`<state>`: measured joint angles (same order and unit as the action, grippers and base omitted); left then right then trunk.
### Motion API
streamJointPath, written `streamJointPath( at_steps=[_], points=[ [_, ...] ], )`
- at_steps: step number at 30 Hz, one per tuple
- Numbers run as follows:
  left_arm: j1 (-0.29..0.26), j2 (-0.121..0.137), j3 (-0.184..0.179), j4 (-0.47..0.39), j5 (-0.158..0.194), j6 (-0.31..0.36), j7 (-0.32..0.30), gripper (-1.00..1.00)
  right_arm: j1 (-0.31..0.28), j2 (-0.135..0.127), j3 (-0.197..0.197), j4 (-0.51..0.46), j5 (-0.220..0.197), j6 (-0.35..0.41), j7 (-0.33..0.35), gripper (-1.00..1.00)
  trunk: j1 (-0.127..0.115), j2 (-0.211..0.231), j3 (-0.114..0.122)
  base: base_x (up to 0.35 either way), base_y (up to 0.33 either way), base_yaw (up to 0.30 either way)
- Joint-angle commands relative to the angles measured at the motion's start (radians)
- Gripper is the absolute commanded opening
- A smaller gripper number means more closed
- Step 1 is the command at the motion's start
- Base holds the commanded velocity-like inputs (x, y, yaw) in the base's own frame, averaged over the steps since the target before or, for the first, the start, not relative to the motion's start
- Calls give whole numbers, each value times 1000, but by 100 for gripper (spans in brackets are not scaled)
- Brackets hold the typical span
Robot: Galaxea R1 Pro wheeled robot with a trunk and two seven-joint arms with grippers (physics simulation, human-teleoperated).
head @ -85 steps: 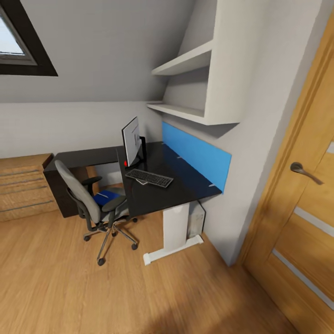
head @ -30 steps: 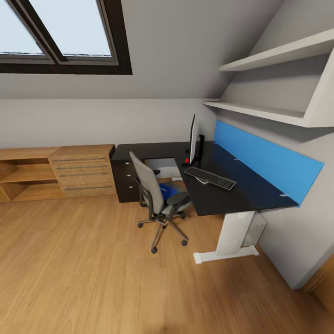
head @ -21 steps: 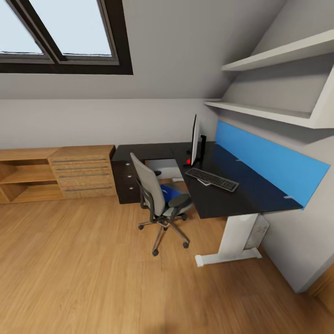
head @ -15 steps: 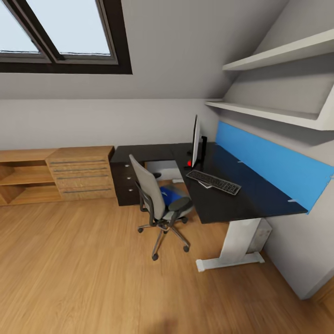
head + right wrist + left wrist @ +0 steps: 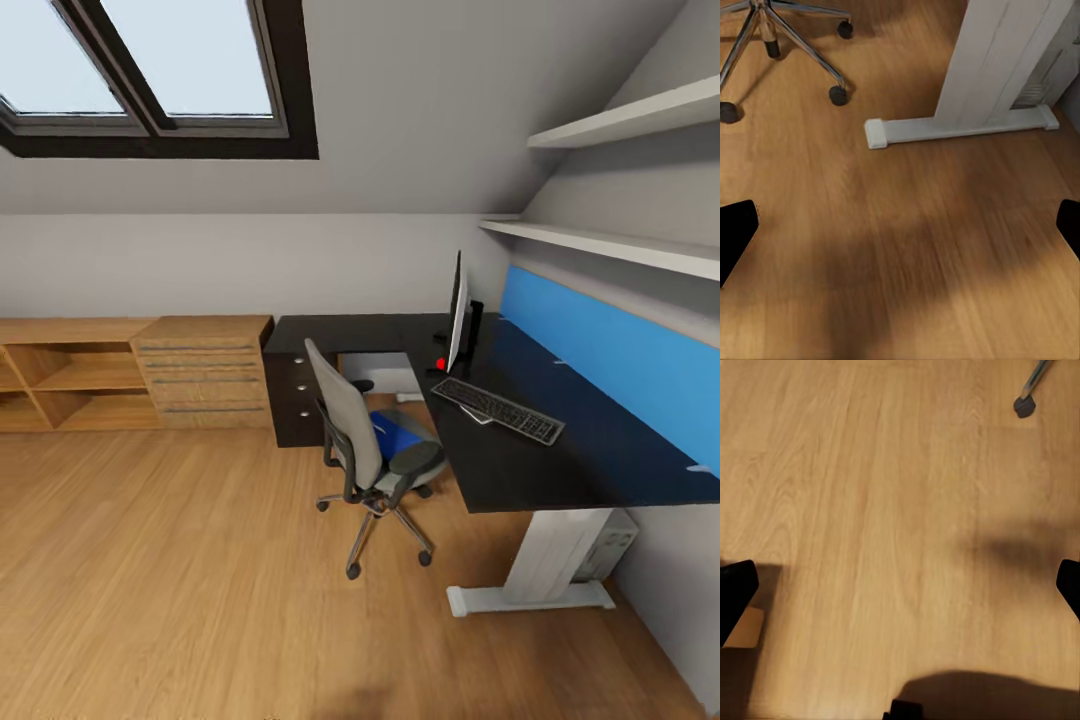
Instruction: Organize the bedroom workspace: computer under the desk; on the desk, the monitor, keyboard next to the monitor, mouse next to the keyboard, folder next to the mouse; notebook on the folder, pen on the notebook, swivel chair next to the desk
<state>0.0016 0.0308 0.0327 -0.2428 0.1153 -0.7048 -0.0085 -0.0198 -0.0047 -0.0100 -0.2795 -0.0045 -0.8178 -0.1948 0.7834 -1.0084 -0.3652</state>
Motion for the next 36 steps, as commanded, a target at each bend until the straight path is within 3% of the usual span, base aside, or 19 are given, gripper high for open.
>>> streamJointPath(
  at_steps=[1, 8, 16, 28, 36],
  points=[
    [0, 0, 0, -1, 4, -1, -1, 100, 0, 0, -1, 1, 0, -3, 0, 100, 0, -1, -1, 22, 0, 266],
    [1, 0, -1, -1, 4, -2, -3, 100, 0, 0, 0, 0, 0, -1, 0, 100, 0, -1, -1, 113, 93, 192],
    [0, -4, 4, 2, 7, -5, 4, 100, 0, -1, -1, 2, -1, 1, 4, 100, 0, -1, -1, 278, 176, 13],
    [1, -27, 4, 45, 5, -10, 2, 100, 0, 2, 4, 37, 1, 0, 8, 100, 0, -1, -1, 187, 6, 0],
    [1, -27, 10, 54, 12, -13, 8, 100, 0, 2, 4, 39, 3, 0, 8, 100, 0, -1, -1, 156, 0, 0]
  ],
)
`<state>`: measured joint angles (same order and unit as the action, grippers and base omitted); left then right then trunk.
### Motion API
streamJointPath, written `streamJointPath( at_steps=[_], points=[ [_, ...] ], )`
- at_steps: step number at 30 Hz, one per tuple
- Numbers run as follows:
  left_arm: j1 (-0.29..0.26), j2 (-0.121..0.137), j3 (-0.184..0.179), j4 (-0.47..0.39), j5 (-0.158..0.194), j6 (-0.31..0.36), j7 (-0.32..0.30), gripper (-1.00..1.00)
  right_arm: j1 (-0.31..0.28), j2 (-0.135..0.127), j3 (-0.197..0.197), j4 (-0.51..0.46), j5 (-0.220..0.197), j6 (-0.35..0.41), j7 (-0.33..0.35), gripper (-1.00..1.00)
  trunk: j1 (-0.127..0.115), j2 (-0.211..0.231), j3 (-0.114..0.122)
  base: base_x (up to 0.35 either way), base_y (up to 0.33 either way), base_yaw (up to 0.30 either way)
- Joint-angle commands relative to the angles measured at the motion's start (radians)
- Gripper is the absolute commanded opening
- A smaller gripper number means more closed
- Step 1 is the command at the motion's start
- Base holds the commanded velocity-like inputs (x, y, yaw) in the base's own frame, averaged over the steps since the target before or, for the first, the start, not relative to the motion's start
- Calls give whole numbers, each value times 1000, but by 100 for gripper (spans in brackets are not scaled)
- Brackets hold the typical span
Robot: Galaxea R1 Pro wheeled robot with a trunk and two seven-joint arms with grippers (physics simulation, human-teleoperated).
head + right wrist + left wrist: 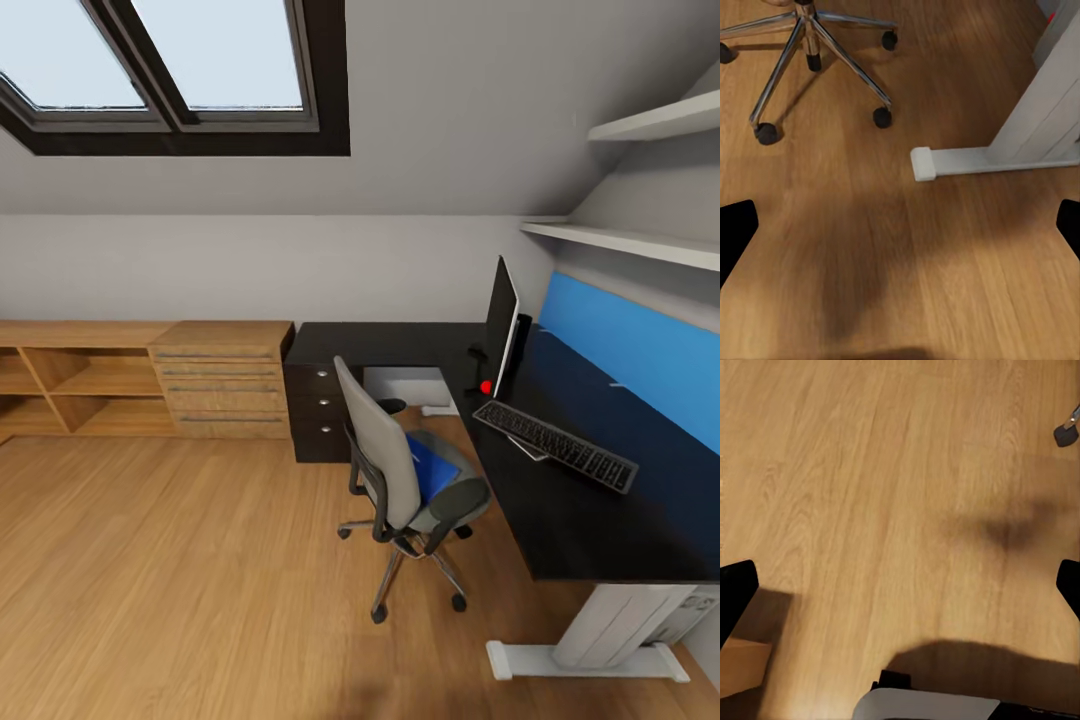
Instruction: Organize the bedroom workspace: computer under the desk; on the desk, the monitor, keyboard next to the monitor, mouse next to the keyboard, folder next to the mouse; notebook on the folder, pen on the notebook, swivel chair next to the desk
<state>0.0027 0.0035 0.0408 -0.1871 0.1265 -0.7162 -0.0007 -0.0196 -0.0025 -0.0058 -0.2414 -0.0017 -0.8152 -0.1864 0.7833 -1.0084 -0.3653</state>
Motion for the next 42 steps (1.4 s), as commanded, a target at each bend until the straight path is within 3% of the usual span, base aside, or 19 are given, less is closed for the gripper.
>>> streamJointPath(
  at_steps=[1, 2, 3, 5, 6, 8, 9, 10, 11, 15, 19, 21, 22, 26, 29, 32, 34, 38, 42],
  points=[
    [0, -2, 10, -2, 14, -2, 1, 100, -1, 0, 0, 0, 0, -3, -1, 100, 4, -8, -4, 17, 0, 0],
    [0, -6, 14, -3, 26, -2, 2, 100, -1, 0, 0, 0, 0, -4, -1, 100, 8, -15, -7, 11, 0, 0],
    [0, -25, 20, -8, 48, -2, 3, 100, -1, 4, 0, 0, 0, -7, -1, 100, 12, -22, -10, 3, 0, 0],
    [0, -34, 20, -29, 54, 5, 9, 100, 0, 16, 2, -1, 0, -8, -1, 100, 19, -36, -17, 1, 0, 0],
    [-1, -69, 20, -206, 55, 243, 139, 100, -3, 53, 5, -49, 35, -4, 2, 100, 23, -43, -20, 0, 0, 0],
    [-1, -72, 20, -254, 55, 308, 154, 100, -7, 61, 6, -77, 41, 1, 1, 100, 31, -57, -26, 0, 0, 0],
    [-1, -78, 19, -453, 55, 523, 180, 100, -54, 77, 6, -161, 49, 49, -4, 100, 35, -64, -29, 0, 0, 0],
    [-1, -86, 19, -580, 55, 655, 202, 100, -110, 86, 6, -181, 50, 103, -5, 100, 38, -71, -32, 0, 0, 0],
    [-2, -93, 19, -640, 55, 722, 218, 100, -141, 92, 6, -187, 50, 142, -5, 100, 42, -78, -35, 0, 0, 0],
    [-11, -111, 18, -752, 55, 865, 245, 100, -231, 100, 6, -192, 47, 261, -5, 100, 58, -106, -48, 0, 0, 0],
    [-58, -129, 16, -796, 53, 935, 253, 100, -311, 102, 5, -193, 44, 370, -6, 100, 73, -134, -60, 0, 0, 0],
    [-132, -147, 15, -807, 51, 969, 257, 100, -391, 103, 3, -194, 42, 474, -6, 100, 81, -148, -67, 0, 0, 0],
    [-220, -154, 15, -797, 51, 1001, 256, 100, -461, 104, 0, -192, 41, 565, -6, 100, 84, -155, -70, 0, 0, 0],
    [-307, -156, 18, -832, 53, 1076, 254, 100, -523, 102, -5, -192, 39, 641, -7, 100, 100, -183, -82, 0, 0, 0],
    [-348, -150, 24, -981, 51, 1204, 252, 100, -554, 98, -21, -157, 15, 677, -6, 100, 111, -204, -92, 0, 0, 0],
    [-347, -124, 26, -1042, 50, 1231, 250, 100, -558, 97, -24, -121, 9, 682, -6, 100, 123, -225, -101, 0, 0, 0],
    [-297, -101, 26, -1145, 53, 1243, 249, 100, -560, 93, -25, -109, 7, 701, -4, 100, 130, -239, -107, 0, 0, 0],
    [-218, -99, 18, -1261, 54, 1266, 249, 100, -560, 80, -27, -108, 4, 749, -4, 100, 146, -267, -120, 0, 0, 0],
    [-203, -100, 16, -1276, 54, 1271, 249, 100, -560, 78, -28, -108, 3, 742, -5, 100, 161, -295, -133, 0, 0, 0]
  ],
)
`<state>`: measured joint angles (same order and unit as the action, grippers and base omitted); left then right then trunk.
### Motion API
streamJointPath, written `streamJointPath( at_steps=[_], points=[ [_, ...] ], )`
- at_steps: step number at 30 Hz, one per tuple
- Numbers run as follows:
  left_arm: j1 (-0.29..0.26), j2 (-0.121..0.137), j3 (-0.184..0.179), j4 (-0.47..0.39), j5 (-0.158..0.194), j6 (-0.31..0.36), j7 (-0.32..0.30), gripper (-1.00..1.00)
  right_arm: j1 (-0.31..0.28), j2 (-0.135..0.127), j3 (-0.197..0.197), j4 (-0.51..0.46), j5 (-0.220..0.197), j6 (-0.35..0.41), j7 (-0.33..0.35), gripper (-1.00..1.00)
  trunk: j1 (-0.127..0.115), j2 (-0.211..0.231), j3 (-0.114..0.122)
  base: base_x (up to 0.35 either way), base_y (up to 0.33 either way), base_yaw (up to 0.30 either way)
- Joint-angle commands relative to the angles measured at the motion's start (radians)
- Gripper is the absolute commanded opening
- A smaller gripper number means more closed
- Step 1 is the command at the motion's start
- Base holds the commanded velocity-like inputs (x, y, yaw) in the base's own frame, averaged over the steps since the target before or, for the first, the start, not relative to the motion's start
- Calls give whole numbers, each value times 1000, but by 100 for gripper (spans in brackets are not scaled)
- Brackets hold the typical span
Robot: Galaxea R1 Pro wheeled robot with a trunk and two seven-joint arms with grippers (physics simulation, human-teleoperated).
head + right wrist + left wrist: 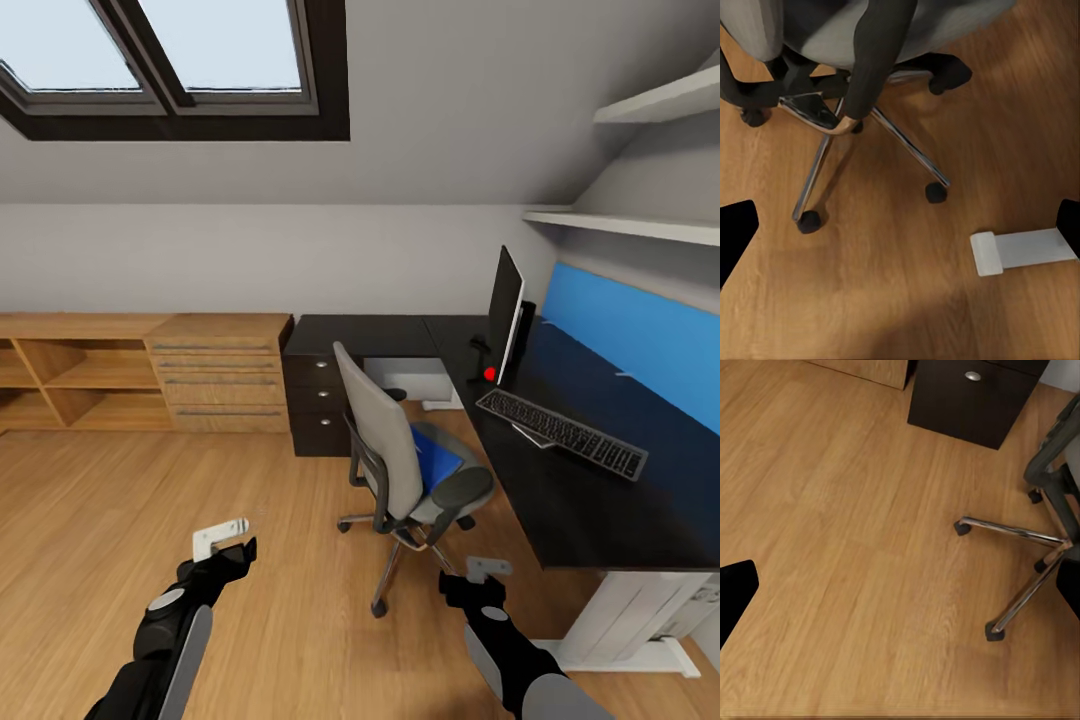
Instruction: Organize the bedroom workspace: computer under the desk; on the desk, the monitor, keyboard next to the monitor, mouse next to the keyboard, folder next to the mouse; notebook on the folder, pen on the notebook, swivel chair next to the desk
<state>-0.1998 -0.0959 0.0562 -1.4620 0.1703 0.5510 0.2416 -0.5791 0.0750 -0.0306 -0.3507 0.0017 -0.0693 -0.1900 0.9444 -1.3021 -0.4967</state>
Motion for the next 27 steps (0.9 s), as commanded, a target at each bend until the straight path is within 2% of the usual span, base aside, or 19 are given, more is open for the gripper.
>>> streamJointPath(
  at_steps=[1, 9, 17, 18, 27],
  points=[
    [1, 0, 0, -3, 11, 4, 7, 100, -1, 0, -2, 1, 0, -11, -1, 100, 4, -8, -4, 0, 0, 0],
    [11, -1, -1, -7, 10, 6, 7, 100, 0, -3, 2, -3, 7, -148, -3, 100, 35, -64, -29, 0, 0, 0],
    [14, -3, -2, -8, 9, 6, 8, 100, 0, -3, 0, -7, 5, -171, -6, 100, 65, -120, -54, 0, 0, 0],
    [14, -4, -2, -8, 8, 6, 8, 100, 0, 0, -7, -39, -1, -178, -9, 100, 69, -127, -58, 0, 0, 0],
    [14, -4, -2, -8, 8, 6, 8, 100, 1, 1, -11, -49, -22, -181, -39, 100, 104, -190, -86, 0, 0, 0]
  ],
)
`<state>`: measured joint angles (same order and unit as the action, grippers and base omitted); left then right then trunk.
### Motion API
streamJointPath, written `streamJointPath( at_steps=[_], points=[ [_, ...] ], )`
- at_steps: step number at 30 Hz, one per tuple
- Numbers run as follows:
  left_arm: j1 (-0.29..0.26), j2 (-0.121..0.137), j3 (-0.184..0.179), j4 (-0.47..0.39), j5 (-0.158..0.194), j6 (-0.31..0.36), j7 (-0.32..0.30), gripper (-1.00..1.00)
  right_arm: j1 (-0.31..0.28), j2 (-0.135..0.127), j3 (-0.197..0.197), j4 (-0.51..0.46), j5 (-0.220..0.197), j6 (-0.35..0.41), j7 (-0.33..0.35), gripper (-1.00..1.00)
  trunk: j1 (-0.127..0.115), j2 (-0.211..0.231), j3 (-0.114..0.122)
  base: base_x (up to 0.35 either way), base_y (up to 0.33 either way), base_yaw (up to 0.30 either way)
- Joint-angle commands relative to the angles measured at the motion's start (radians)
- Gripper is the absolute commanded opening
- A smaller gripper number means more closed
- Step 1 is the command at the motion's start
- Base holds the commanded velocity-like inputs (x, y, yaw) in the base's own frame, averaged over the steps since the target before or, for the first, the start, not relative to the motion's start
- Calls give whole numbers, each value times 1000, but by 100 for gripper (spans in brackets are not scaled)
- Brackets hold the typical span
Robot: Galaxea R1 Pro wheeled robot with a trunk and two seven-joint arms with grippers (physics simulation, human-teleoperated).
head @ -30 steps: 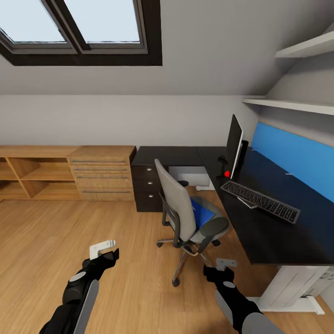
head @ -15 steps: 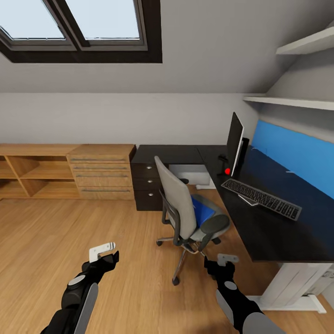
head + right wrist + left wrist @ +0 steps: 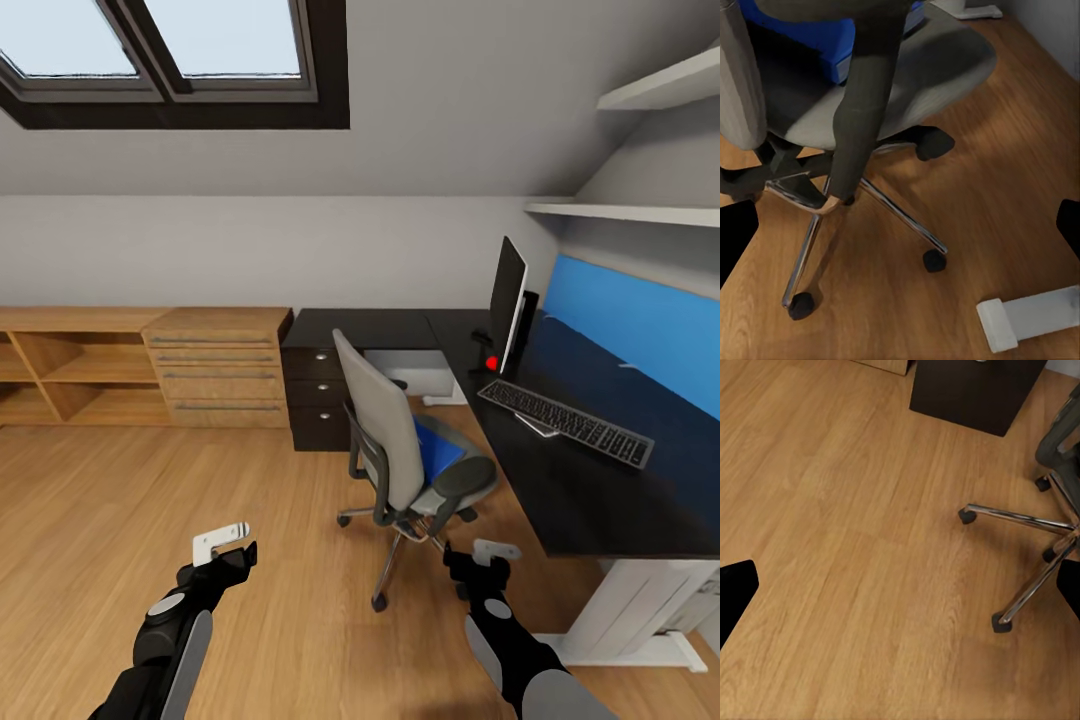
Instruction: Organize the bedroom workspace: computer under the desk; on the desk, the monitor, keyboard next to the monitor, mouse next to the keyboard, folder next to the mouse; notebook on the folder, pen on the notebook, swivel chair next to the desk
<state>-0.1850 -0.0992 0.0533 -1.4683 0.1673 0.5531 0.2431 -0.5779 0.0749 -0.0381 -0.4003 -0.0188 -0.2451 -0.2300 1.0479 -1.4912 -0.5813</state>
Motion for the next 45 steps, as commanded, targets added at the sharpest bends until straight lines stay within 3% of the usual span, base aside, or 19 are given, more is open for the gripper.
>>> streamJointPath(
  at_steps=[1, 16, 28, 36, 39, 42, 45],
  points=[
    [-1, 0, 0, -1, 11, 4, 7, 100, -1, 1, -4, 1, -2, -5, 0, 100, 4, -8, -4, 0, 0, 0],
    [-1, 0, 0, -1, 11, 4, 7, 100, 0, 1, -3, 0, -4, -6, -4, 100, 61, -113, -45, 0, 0, -152],
    [-1, 0, 0, -3, 11, 4, 7, 100, 0, 2, -2, 3, -2, -9, -3, 100, 107, -197, -82, 0, 0, -20],
    [-1, 0, 0, -3, 11, 4, 7, 100, 0, -3, -2, 28, -1, -82, -2, 100, 138, -253, -107, 0, 0, 0],
    [-1, 1, 2, -9, 11, 4, 7, 100, -3, -19, -3, 38, -1, -108, -3, 100, 150, -274, -116, 0, 0, 0],
    [-1, 1, 2, -11, 11, 4, 7, 100, -18, -28, -3, 39, -1, -110, -3, 100, 161, -295, -126, 0, 0, 0],
    [-1, 1, 2, -12, 11, 4, 7, 100, -85, -39, -4, 53, -2, -106, -5, 100, 173, -316, -135, 0, 0, 0]
  ],
)
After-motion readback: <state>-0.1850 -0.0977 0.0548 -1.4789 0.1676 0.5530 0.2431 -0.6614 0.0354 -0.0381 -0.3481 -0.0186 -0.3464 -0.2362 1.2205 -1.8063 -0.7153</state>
